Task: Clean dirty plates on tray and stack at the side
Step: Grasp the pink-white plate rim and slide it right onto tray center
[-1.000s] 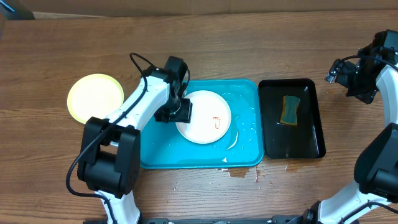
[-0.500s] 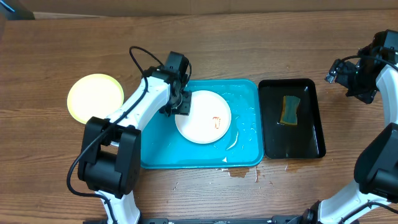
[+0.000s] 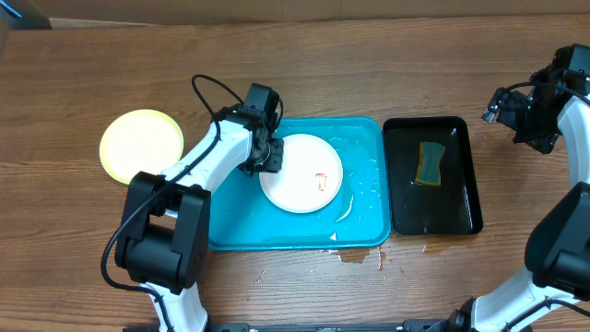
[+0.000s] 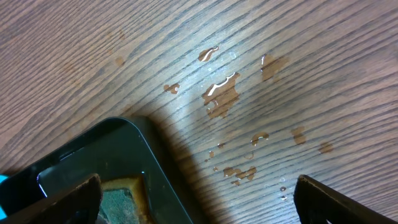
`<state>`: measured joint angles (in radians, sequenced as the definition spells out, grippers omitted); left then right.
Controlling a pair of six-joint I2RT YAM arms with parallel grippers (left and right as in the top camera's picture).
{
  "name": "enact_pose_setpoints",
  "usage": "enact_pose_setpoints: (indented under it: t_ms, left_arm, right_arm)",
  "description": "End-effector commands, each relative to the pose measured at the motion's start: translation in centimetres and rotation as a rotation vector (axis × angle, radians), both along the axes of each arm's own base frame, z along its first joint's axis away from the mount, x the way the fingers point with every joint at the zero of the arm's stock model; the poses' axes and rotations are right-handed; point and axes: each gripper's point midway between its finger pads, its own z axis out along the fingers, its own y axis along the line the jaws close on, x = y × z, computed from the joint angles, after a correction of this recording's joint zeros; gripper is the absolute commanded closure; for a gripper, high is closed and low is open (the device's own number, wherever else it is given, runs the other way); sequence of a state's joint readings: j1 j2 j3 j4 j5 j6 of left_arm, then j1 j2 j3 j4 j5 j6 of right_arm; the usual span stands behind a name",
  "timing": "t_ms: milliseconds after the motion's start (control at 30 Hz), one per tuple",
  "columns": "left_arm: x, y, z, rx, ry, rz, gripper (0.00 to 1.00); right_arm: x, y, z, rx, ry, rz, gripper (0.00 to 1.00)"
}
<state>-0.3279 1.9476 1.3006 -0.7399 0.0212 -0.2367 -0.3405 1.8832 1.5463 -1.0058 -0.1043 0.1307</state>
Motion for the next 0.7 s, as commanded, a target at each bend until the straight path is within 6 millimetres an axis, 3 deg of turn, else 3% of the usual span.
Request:
enact_pose_setpoints:
  t_ms: [0, 133, 400, 467, 500, 600, 667]
  left_arm:
    - [-0.7, 0.1, -0.9, 0.015, 0.022, 0.009, 0.61]
    - [-0.8, 0.1, -1.0, 0.013, 0.025, 0.023, 0.71]
    - [-0.7, 0.1, -0.9, 0.012, 0.022, 0.027, 0.75]
    - [-0.7, 0.1, -0.9, 0.012, 0.023, 0.027, 0.85]
    - [-0.7, 0.1, -0.9, 0.012, 0.023, 0.027, 0.95]
    - [-0.7, 0.1, -0.9, 0.012, 0.023, 0.027, 0.96]
    - [-0.7, 0.1, -1.0, 0.012, 0.022, 0.027, 0.96]
  right_arm:
    - [0.4, -0.2, 0.6, -0.006, -0.021, -0.004, 0.0]
    - [0.4, -0.2, 0.6, -0.006, -0.021, -0.004, 0.0]
    - [0.4, -0.3, 0.6, -0.007, -0.024, -0.005, 0.0]
    - [0.4, -0.3, 0.6, -0.007, -0.024, -0.005, 0.0]
    - [0.4, -0.3, 0.6, -0.007, -0.024, -0.005, 0.0]
    - [0.6, 0.0, 0.7, 0.005, -0.032, 0.0, 0.0]
    - [1.0, 1.3, 0.9, 0.075, -0.059, 0.023, 0.0]
